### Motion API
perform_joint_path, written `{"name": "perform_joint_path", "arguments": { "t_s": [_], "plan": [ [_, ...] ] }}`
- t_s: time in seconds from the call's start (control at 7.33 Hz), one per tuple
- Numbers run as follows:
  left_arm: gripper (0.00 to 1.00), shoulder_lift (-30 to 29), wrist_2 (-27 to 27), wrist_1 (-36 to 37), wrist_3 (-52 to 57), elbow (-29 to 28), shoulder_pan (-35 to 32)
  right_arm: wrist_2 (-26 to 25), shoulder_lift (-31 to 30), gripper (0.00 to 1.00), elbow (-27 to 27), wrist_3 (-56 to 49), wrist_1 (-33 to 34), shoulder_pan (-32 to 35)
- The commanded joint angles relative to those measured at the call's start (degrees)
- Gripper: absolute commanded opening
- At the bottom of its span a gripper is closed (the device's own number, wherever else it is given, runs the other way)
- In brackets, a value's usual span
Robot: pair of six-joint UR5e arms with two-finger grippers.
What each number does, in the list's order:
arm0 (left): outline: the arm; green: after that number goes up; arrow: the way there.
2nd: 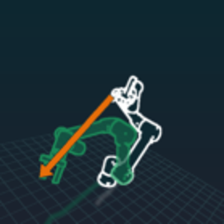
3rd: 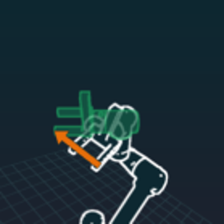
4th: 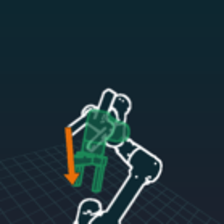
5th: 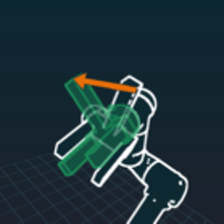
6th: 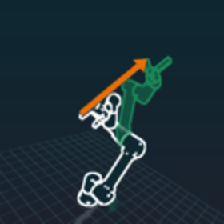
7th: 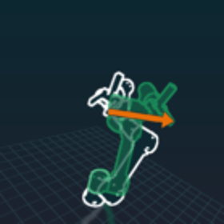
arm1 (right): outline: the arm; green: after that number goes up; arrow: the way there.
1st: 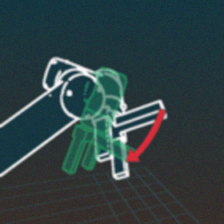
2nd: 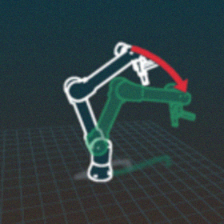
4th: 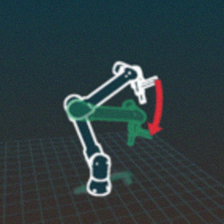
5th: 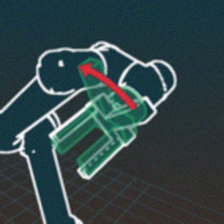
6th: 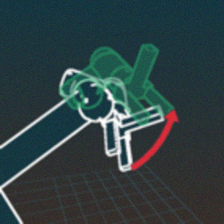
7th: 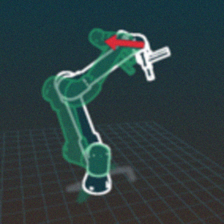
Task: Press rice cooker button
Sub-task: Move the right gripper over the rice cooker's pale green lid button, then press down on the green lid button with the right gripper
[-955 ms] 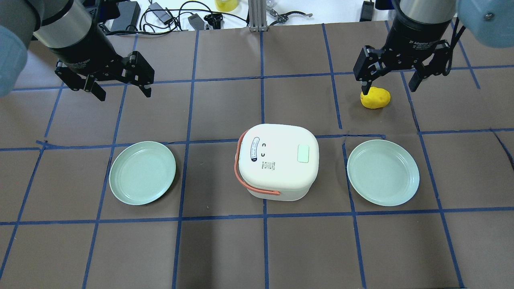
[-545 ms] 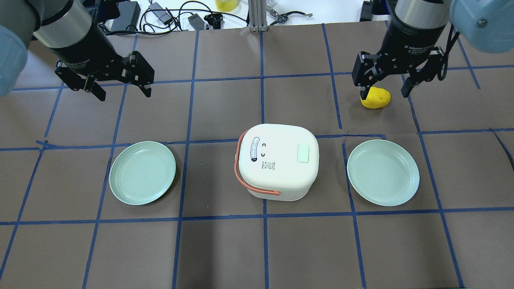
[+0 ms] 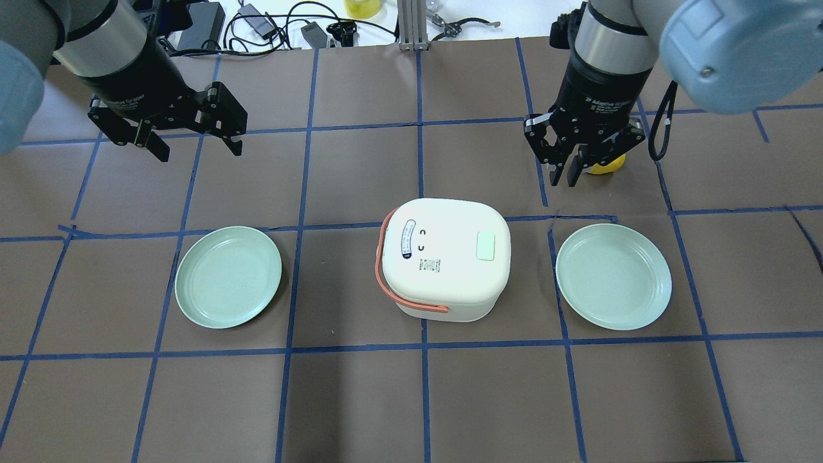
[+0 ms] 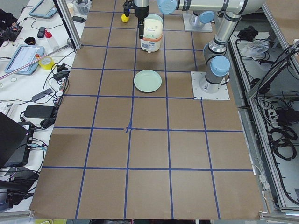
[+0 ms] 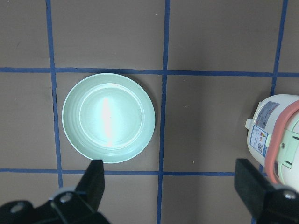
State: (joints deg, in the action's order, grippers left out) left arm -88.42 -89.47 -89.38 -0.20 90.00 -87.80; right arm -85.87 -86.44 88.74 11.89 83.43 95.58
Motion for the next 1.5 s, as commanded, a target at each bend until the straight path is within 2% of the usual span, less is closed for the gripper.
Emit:
{"name": "perform_joint_path", "arguments": {
  "t_s": [0.0, 0.27, 0.41, 0.82, 1.36],
  "plan": [
    [1.0, 0.0, 0.0, 0.0, 0.02, 0.0, 0.0, 3.86, 0.13, 0.0, 2.39, 7.42, 0.07, 2.49],
    [1.0, 0.0, 0.0, 0.0, 0.02, 0.09, 0.0, 4.13, 0.22, 0.0, 5.2, 7.53, 2.94, 3.56],
    [1.0, 0.0, 0.0, 0.0, 0.02, 0.0, 0.0, 6.48, 0.57, 0.0, 6.96, 8.75, 6.19, 5.04],
    [1.0, 0.0, 0.0, 0.0, 0.02, 0.0, 0.0, 6.5, 1.35, 0.0, 9.6, 9.99, 10.69, 5.41],
    [1.0, 0.0, 0.0, 0.0, 0.02, 0.09, 0.0, 6.59, 1.89, 0.0, 11.27, 10.08, 10.7, 5.41]
  ]
}}
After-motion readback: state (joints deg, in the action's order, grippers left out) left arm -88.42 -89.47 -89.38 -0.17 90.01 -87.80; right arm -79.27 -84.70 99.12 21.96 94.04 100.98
